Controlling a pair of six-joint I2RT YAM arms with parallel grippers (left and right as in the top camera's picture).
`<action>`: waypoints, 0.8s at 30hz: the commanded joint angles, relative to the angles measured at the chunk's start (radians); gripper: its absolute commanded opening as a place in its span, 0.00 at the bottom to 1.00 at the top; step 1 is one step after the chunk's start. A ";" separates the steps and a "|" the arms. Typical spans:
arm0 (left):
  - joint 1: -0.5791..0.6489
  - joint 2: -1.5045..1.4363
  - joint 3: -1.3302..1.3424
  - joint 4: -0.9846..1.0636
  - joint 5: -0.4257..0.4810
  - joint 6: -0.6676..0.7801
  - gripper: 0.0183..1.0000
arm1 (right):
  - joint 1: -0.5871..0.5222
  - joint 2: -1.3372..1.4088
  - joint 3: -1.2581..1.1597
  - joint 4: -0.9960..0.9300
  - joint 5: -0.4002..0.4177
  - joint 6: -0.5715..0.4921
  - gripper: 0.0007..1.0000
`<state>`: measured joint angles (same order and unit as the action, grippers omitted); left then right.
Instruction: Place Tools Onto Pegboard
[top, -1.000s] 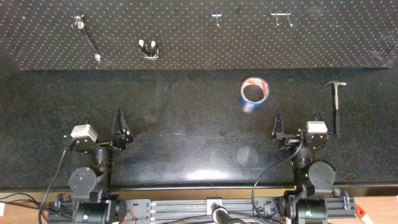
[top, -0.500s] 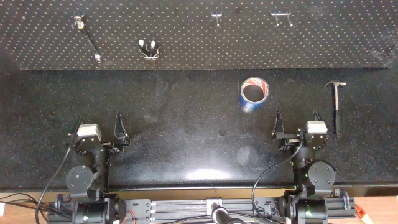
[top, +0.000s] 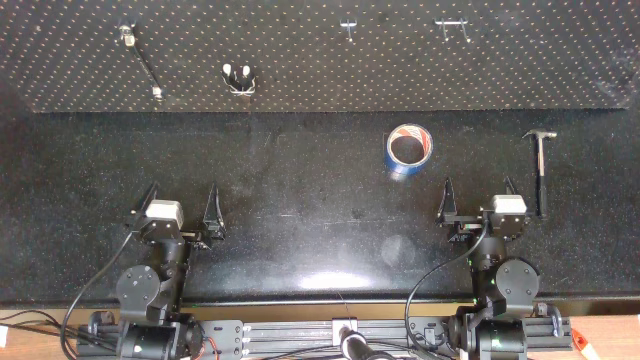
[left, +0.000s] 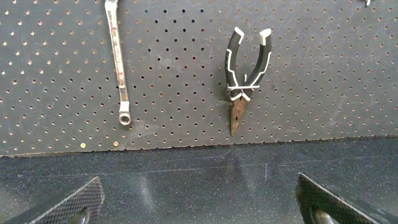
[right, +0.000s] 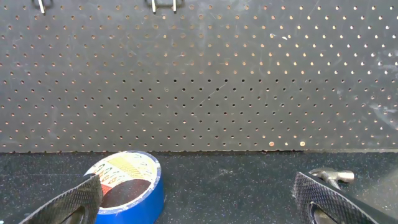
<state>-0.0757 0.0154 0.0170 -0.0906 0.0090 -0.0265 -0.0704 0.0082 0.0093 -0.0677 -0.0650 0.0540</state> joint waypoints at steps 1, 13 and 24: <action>-0.003 -0.012 -0.008 0.001 0.014 0.009 1.00 | 0.002 -0.005 -0.005 -0.002 -0.005 -0.010 1.00; -0.003 -0.012 -0.008 0.001 0.014 0.009 1.00 | 0.055 0.337 0.332 0.057 0.008 0.162 1.00; -0.003 -0.012 -0.008 0.001 0.014 0.009 1.00 | 0.398 1.167 0.948 -0.456 0.029 0.180 1.00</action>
<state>-0.0757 0.0113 0.0151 -0.0898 0.0090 -0.0265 0.2581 1.0668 0.8764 -0.4709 -0.1101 0.2054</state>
